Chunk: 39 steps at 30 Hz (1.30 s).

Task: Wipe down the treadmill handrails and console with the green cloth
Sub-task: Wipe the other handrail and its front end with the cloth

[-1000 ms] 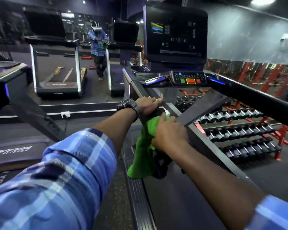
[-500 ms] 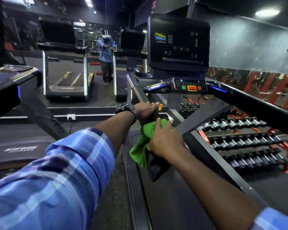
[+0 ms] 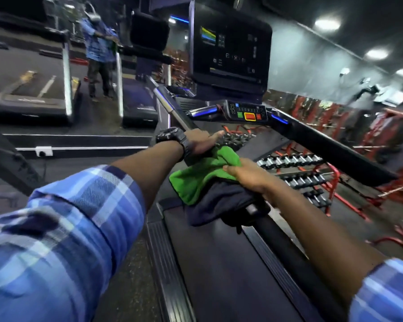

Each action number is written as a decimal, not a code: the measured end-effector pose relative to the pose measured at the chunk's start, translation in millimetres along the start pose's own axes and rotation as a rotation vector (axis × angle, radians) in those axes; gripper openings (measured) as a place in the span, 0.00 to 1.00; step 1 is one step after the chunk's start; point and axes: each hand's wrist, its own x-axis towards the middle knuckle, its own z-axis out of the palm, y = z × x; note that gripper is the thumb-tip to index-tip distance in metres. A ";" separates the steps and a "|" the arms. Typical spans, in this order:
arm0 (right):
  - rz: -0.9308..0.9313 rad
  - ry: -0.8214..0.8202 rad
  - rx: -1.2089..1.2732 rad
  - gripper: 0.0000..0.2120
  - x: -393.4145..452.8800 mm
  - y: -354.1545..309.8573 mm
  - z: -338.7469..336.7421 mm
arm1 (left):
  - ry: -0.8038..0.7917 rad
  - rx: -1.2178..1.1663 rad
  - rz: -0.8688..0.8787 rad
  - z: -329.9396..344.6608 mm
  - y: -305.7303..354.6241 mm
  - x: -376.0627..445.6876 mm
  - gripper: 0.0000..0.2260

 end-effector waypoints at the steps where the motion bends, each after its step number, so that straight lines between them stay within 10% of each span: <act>1: -0.030 -0.006 -0.074 0.15 -8.4 1.6 0.1 | 0.003 0.005 0.025 -1.6 -0.4 -0.5 0.27; 11: 0.088 -0.075 -0.168 0.13 -53.5 17.7 -66.4 | 0.015 0.128 0.192 0.0 -11.0 -1.1 0.32; 17: 0.233 0.323 -0.416 0.06 -30.9 -9.5 -128.9 | -0.004 0.171 0.214 -0.5 -15.9 -0.1 0.34; 22: 0.070 0.587 -0.691 0.26 -38.5 -55.5 -77.3 | 0.012 0.195 0.238 -2.3 -16.8 -2.1 0.34; 27: -0.003 0.175 -1.009 0.38 -60.6 -48.2 32.7 | 0.003 0.202 0.238 -5.5 -15.1 -4.7 0.32; 35: -0.311 0.140 -1.268 0.24 -68.9 -24.8 47.7 | 0.021 0.200 0.260 -4.9 -17.7 -2.7 0.32; 39: -0.078 0.054 -1.274 0.30 -30.1 -32.3 36.3 | 0.027 0.185 0.261 -2.9 -20.8 0.3 0.32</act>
